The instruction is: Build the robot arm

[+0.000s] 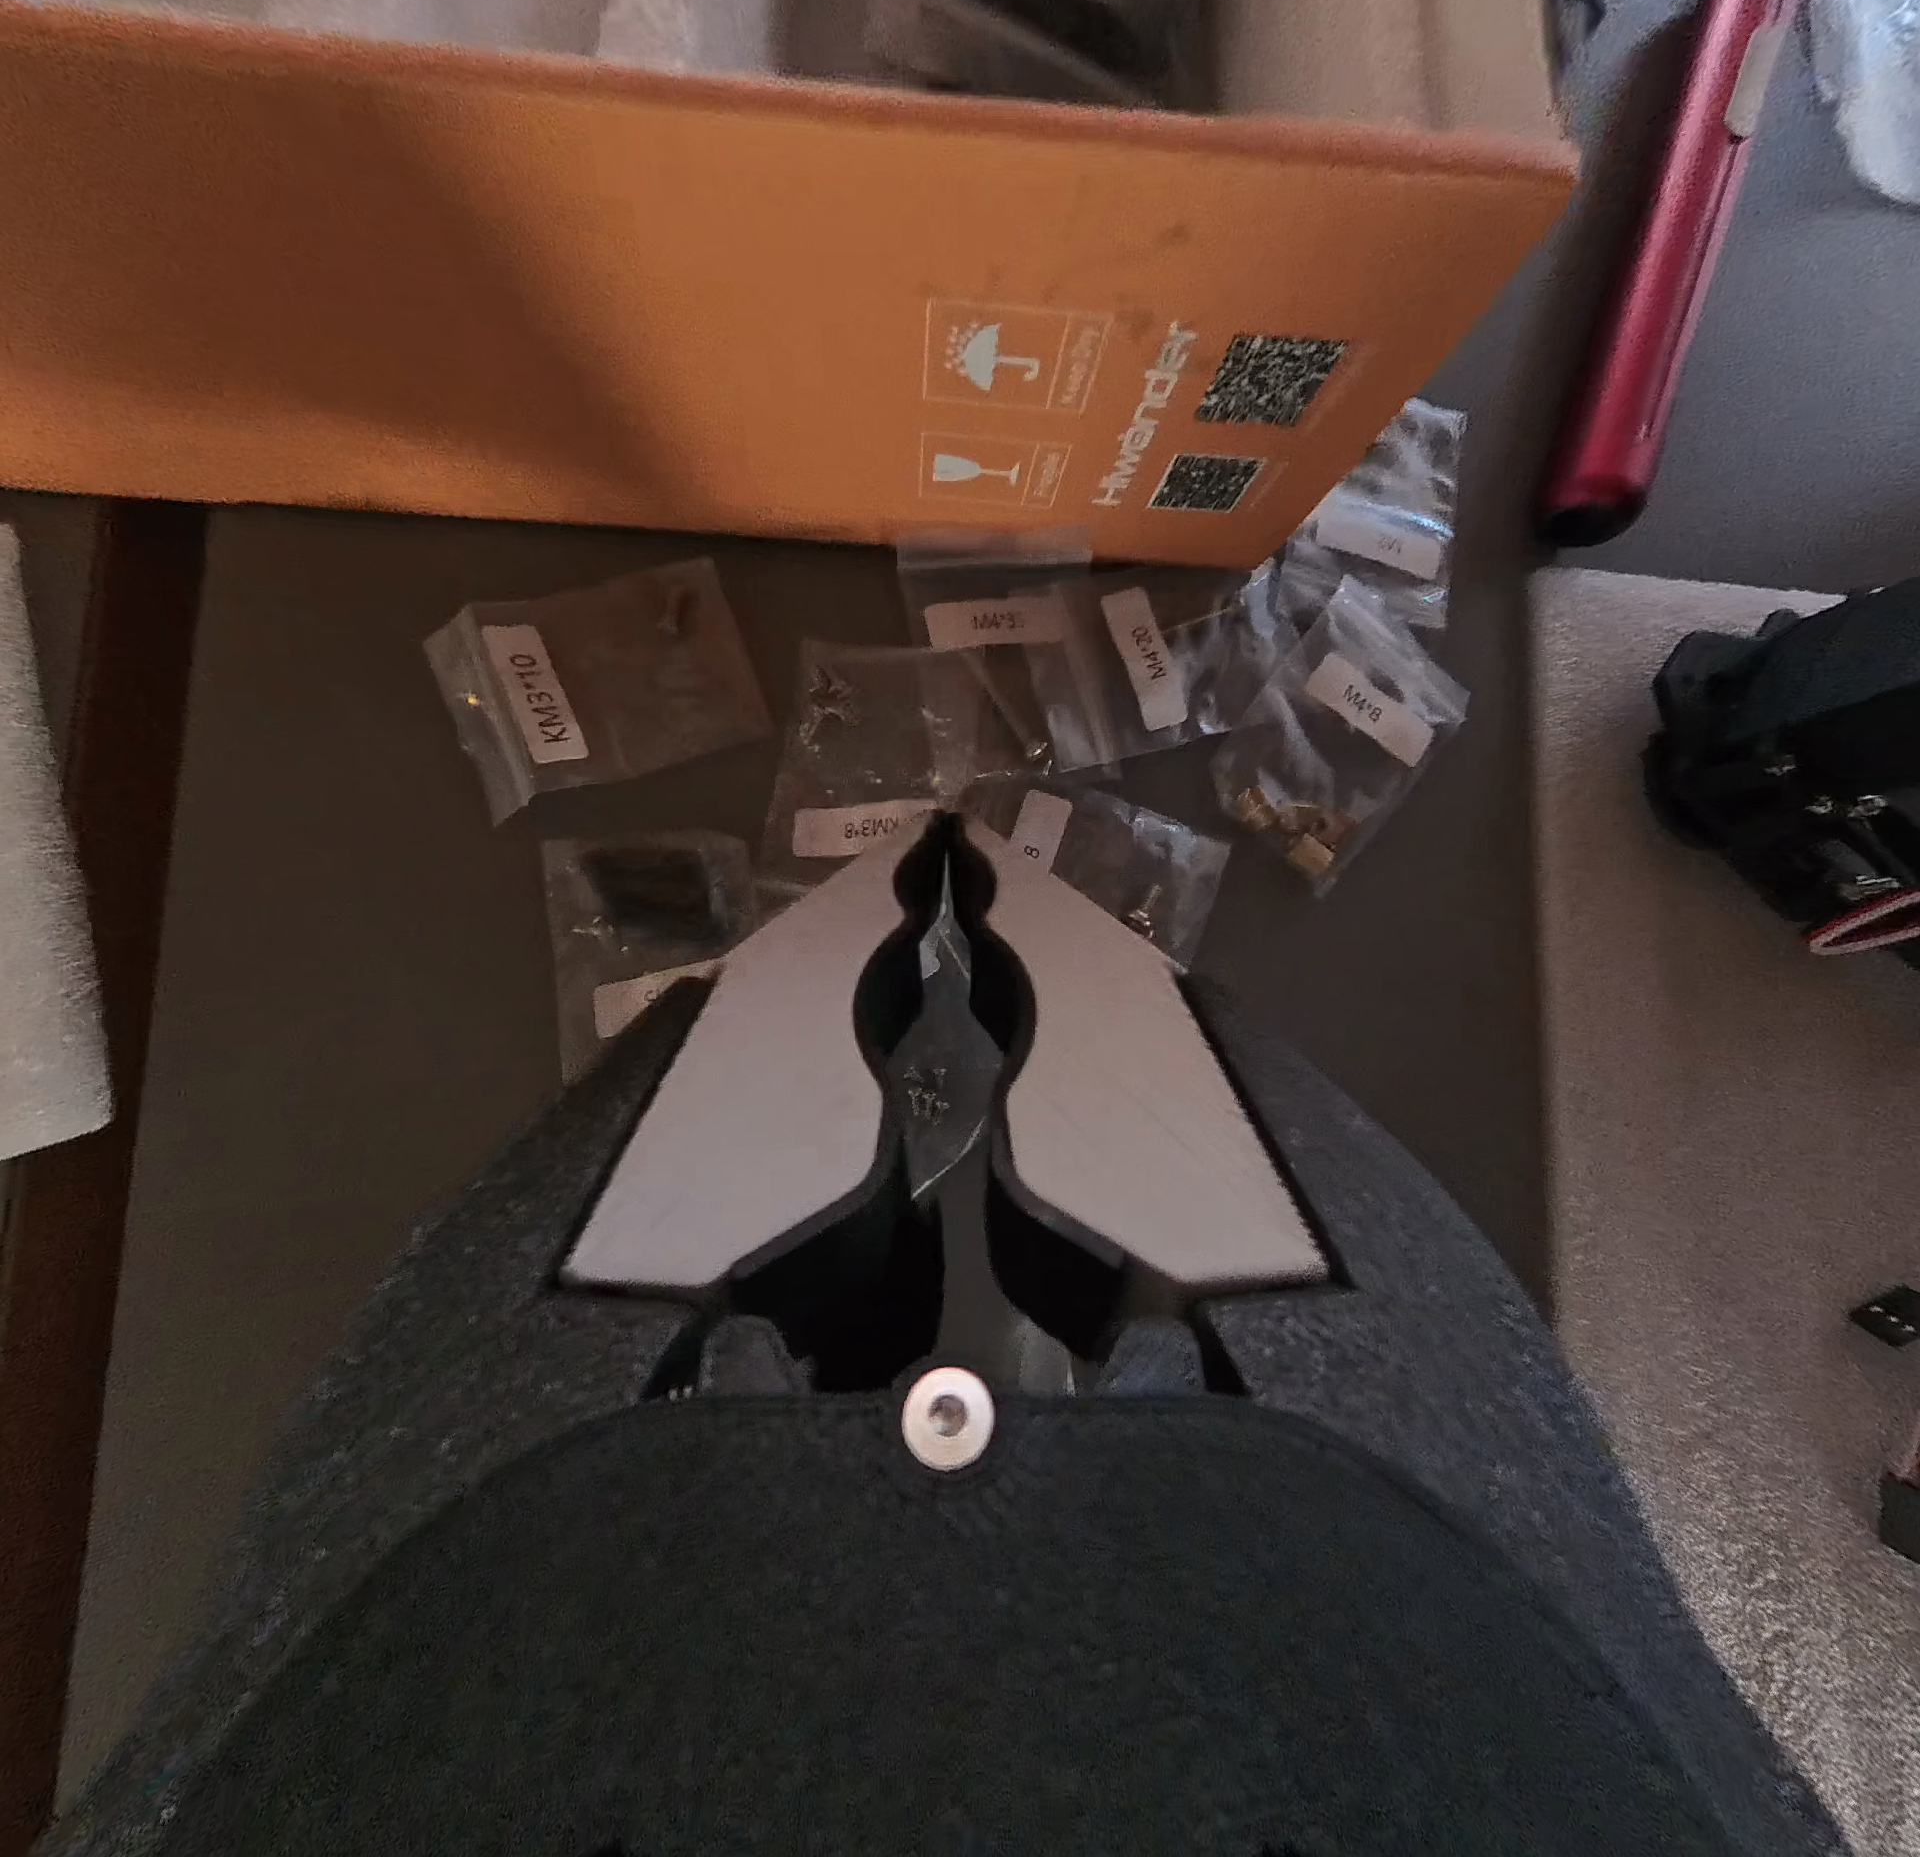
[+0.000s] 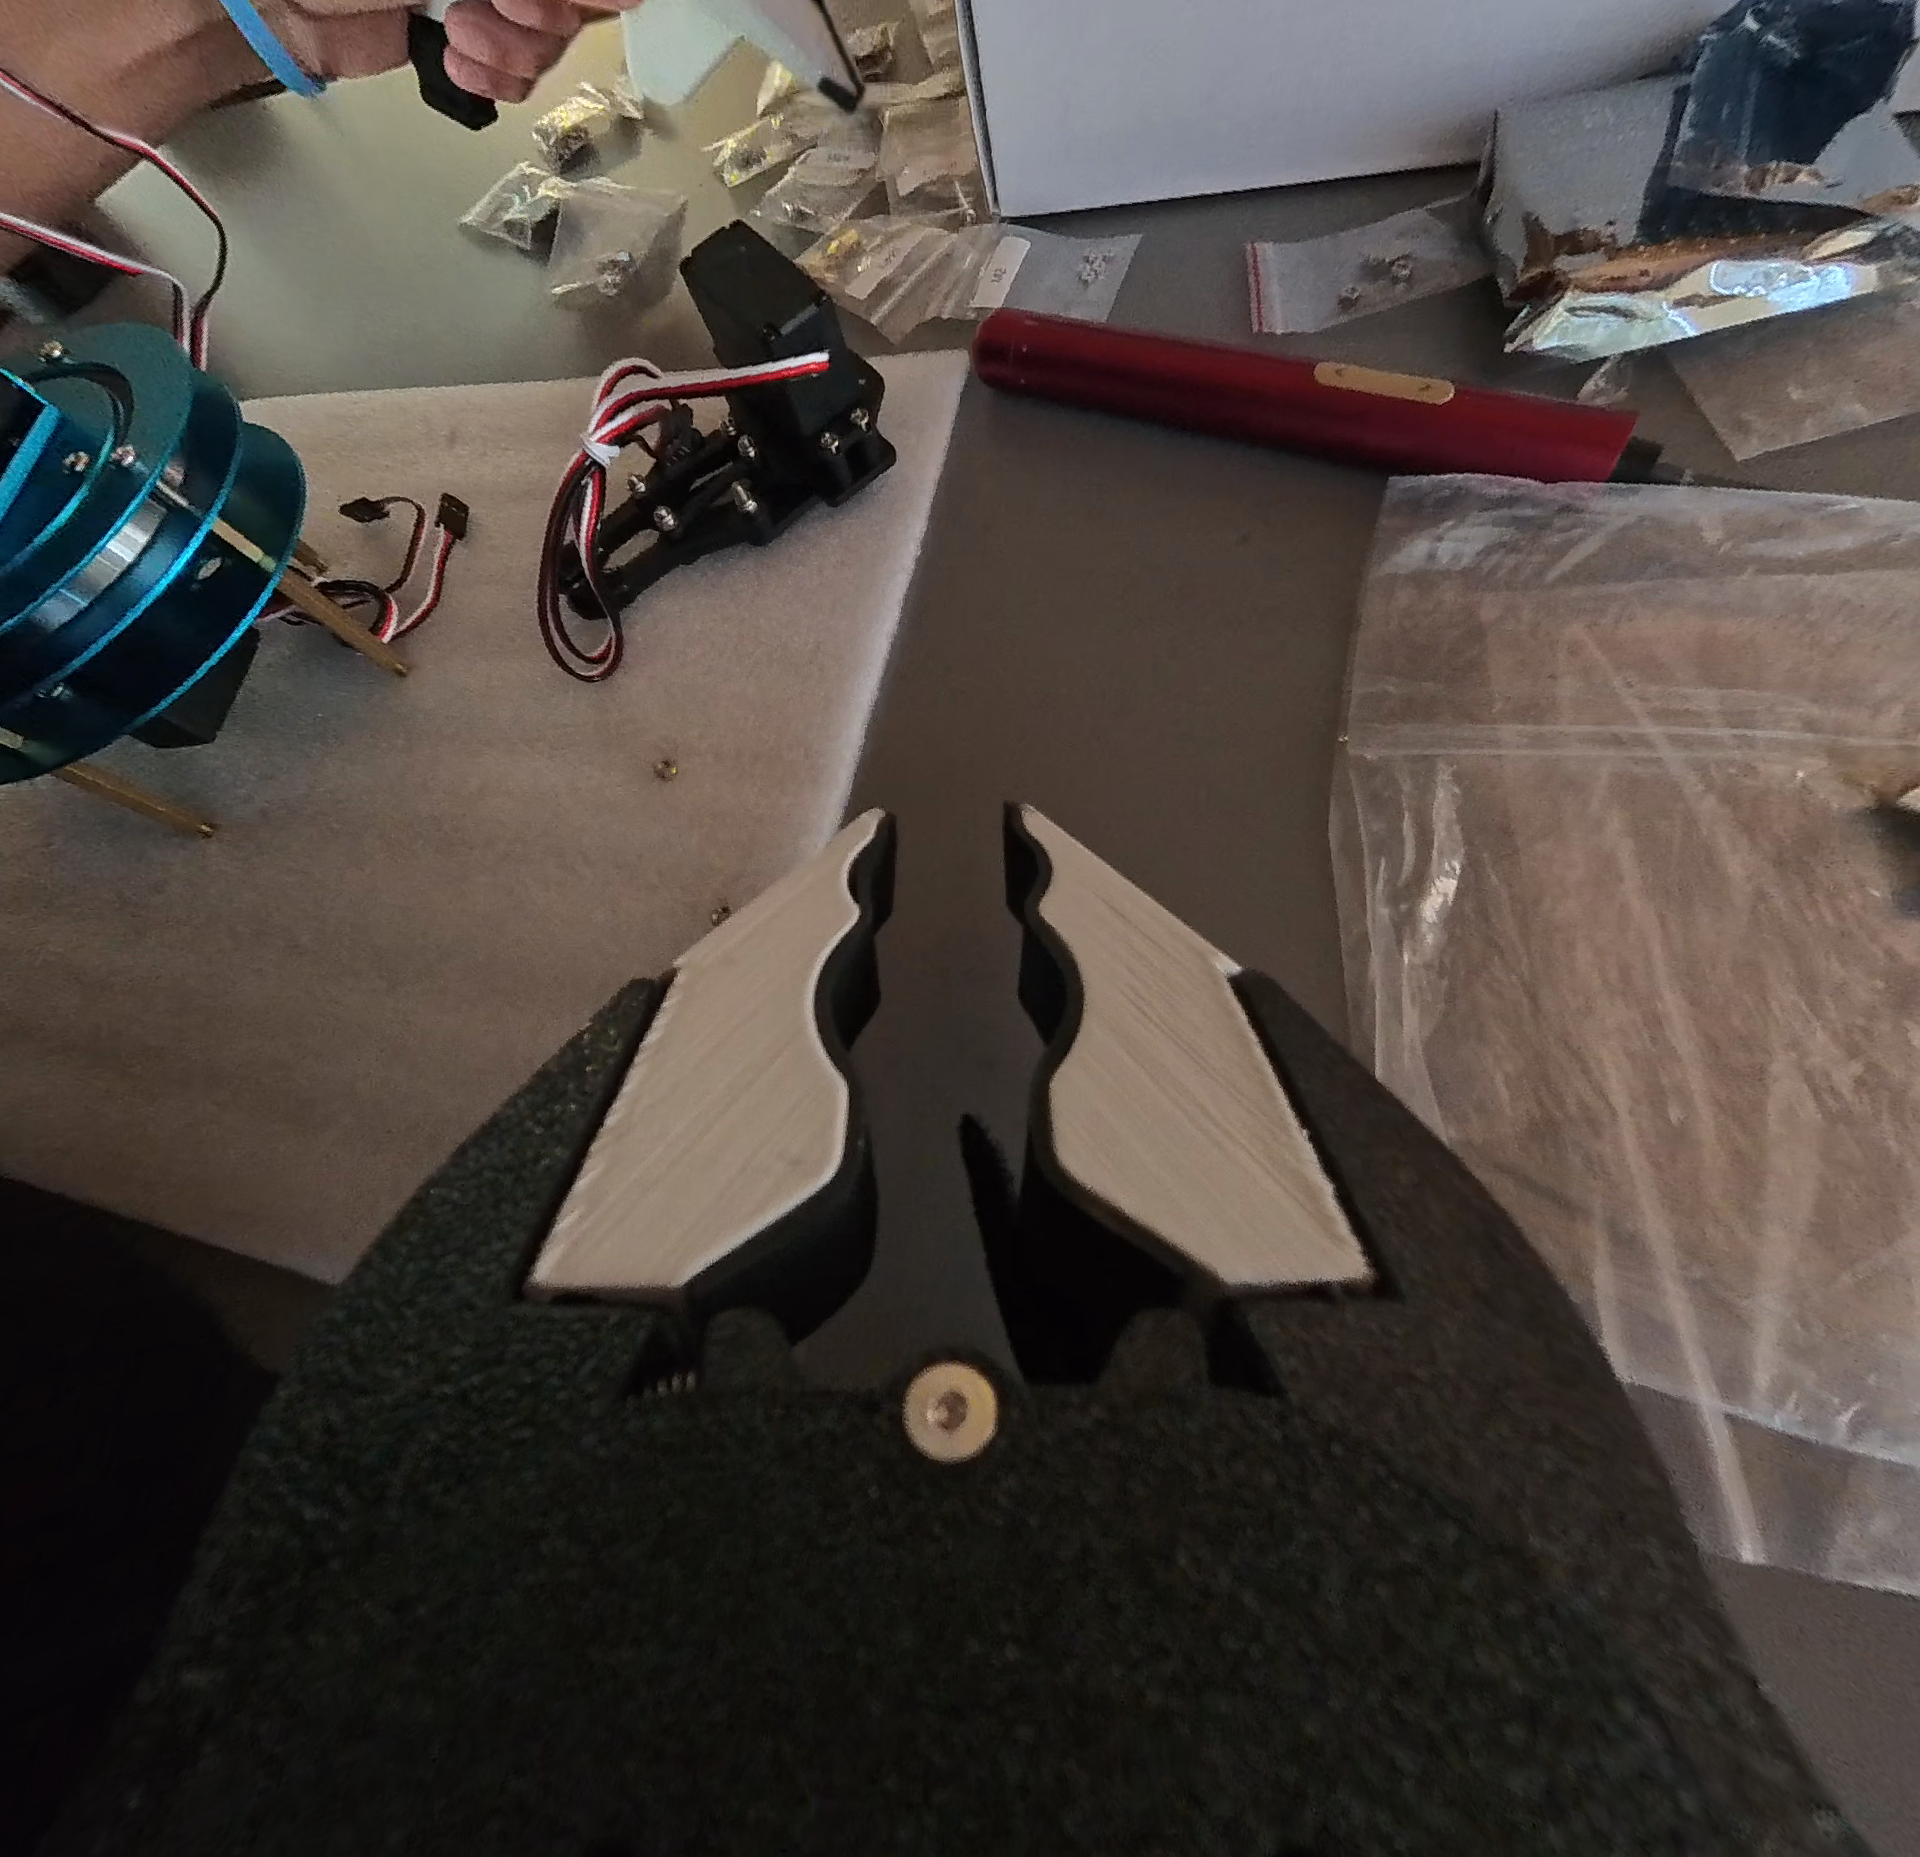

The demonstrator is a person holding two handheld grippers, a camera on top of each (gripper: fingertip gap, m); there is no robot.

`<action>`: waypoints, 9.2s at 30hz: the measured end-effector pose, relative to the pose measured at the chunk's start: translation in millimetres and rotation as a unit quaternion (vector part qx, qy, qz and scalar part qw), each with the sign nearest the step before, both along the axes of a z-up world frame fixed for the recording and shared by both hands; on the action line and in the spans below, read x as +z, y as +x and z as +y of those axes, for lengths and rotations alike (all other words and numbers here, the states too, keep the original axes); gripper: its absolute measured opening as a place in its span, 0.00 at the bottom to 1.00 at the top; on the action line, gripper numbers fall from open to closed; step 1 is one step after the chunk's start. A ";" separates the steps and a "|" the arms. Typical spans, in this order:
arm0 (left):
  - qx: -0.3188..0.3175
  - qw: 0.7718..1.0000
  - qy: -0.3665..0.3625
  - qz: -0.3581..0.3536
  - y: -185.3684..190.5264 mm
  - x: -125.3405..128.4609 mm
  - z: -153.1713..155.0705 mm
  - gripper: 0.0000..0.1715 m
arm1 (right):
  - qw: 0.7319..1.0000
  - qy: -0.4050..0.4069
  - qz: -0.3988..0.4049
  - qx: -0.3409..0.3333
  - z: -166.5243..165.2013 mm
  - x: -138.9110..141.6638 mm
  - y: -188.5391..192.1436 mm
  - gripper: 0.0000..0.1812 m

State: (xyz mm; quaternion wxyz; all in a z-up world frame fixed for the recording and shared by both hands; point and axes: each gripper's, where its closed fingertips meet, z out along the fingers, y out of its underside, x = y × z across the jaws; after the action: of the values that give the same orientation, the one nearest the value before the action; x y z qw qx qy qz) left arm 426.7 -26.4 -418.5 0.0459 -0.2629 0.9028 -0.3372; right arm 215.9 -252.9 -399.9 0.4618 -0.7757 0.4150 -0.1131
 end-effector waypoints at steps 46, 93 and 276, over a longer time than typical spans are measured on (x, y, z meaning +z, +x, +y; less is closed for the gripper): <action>0.089 0.995 -0.009 -0.042 24.5 29.6 52.0 0.16 | 1.000 -0.011 -0.010 -0.009 -14.0 4.5 -4.2 0.11; 0.100 0.995 0.003 -0.020 21.6 13.1 52.1 0.15 | 0.999 -0.013 -0.007 -0.028 -23.1 0.1 -12.5 0.11; 0.301 0.942 -0.107 -0.100 -349.3 81.0 -134.2 0.01 | 0.863 0.132 0.060 0.484 49.4 42.5 -103.1 0.12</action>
State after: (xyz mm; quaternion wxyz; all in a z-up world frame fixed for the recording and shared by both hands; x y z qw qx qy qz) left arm 77.5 -160.6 -337.5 0.2072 -0.4910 0.7307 -0.4266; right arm 112.7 -203.5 -357.4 0.5307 -0.8161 0.0256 0.2274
